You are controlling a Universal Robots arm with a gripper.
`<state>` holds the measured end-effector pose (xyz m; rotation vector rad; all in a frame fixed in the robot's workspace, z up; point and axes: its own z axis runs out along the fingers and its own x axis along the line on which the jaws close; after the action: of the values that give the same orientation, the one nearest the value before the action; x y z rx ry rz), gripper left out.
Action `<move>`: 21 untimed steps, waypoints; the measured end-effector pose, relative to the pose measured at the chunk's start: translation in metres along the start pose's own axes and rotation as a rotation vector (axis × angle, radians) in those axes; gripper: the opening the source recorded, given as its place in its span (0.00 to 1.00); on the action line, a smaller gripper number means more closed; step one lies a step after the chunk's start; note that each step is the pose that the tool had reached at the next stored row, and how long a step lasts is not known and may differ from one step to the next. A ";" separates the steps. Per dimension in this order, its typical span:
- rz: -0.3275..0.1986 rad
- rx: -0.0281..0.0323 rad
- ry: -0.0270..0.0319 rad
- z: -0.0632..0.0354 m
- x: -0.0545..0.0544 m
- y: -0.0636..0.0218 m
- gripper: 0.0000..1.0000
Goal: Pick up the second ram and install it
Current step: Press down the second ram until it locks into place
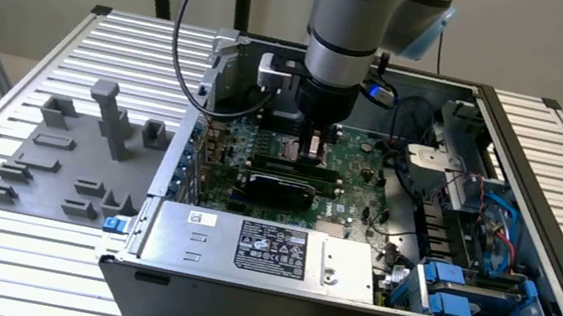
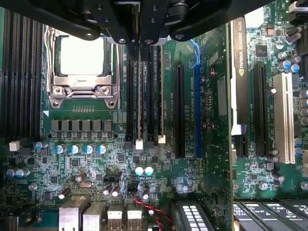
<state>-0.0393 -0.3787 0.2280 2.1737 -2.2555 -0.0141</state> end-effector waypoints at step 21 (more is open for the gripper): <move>0.000 0.0000 0.0021 -0.0151 0.000 0.0022 1.00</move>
<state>-0.0413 -0.3787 0.2432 2.1727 -2.2545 -0.0118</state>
